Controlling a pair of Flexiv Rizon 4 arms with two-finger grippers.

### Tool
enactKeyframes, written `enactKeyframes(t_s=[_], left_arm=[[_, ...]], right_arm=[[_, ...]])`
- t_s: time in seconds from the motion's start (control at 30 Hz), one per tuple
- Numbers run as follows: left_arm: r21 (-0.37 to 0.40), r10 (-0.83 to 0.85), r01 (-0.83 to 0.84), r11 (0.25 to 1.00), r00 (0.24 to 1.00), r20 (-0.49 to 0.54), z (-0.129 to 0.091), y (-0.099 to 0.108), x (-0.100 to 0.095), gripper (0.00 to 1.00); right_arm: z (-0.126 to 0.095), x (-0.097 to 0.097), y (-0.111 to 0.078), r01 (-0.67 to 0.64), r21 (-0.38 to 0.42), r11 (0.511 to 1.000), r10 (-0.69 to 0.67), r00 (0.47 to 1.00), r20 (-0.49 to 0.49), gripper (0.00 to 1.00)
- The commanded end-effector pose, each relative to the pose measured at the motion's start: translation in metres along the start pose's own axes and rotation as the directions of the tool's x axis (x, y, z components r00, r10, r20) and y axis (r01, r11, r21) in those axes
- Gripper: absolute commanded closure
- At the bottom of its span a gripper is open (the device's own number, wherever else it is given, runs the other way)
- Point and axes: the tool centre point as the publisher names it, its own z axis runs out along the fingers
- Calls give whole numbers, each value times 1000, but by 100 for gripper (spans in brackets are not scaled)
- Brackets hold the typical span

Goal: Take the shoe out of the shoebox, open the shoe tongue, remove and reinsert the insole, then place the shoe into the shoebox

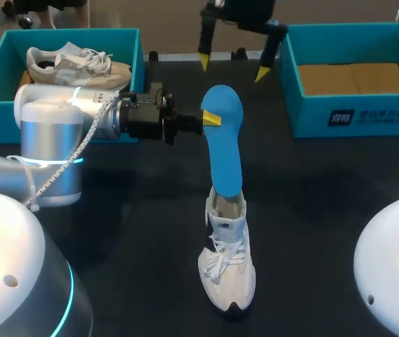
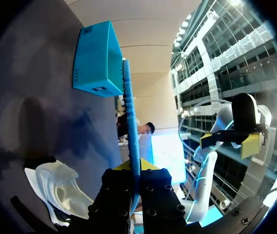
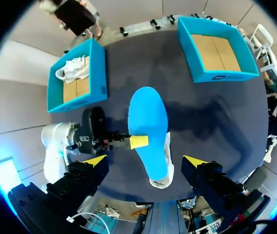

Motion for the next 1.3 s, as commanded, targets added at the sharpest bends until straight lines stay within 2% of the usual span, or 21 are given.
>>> enactKeyframes(t_s=[0.03,0.17,0.27,0.3,0.37,0.5,0.63,0.77,0.8,0.83,0.87,0.93,1.07,1.3], left_arm=[[0,0,0,1000,1000,1,0,0,0,100],[0,0,0,1000,1000,1,0,0,0,100],[0,0,0,1000,1000,1,0,0,0,100],[0,0,0,1000,1000,1,0,0,0,100],[0,0,0,1000,1000,1,0,0,0,100],[0,0,0,1000,1000,1,0,0,0,100],[0,0,0,1000,1000,1,0,0,0,100],[0,0,0,1000,1000,1,0,0,0,100],[0,0,0,1000,1000,1,0,0,0,100],[0,0,0,1000,1000,1,0,0,0,100],[0,0,0,1000,1000,1,0,0,0,100],[0,0,0,1000,1000,1,0,0,0,100],[0,0,0,1000,1000,1,0,0,0,100],[0,0,0,1000,1000,1,0,0,0,100]], right_arm=[[3,13,0,5,-5,1000,-4,996,84,0],[3,18,-2,13,-8,1000,-13,998,58,0],[1,15,-3,10,-3,1000,-10,999,-34,0],[-1,12,-2,5,0,1000,-5,999,-48,0],[-5,5,-2,-15,16,1000,17,989,-150,0],[-8,-11,1,-25,39,999,34,969,-244,0],[-7,-28,3,-42,69,997,65,925,-375,0],[-3,-45,5,-60,110,992,111,838,-535,0],[-1,-48,6,-45,109,993,101,803,-588,0],[2,-57,6,-41,115,993,107,744,-659,0],[3,-59,7,-40,125,991,115,723,-681,0],[5,-64,7,-15,92,996,79,658,-748,0],[10,-72,8,-10,89,996,78,583,-809,0],[19,-82,7,16,63,998,47,488,-871,0]])
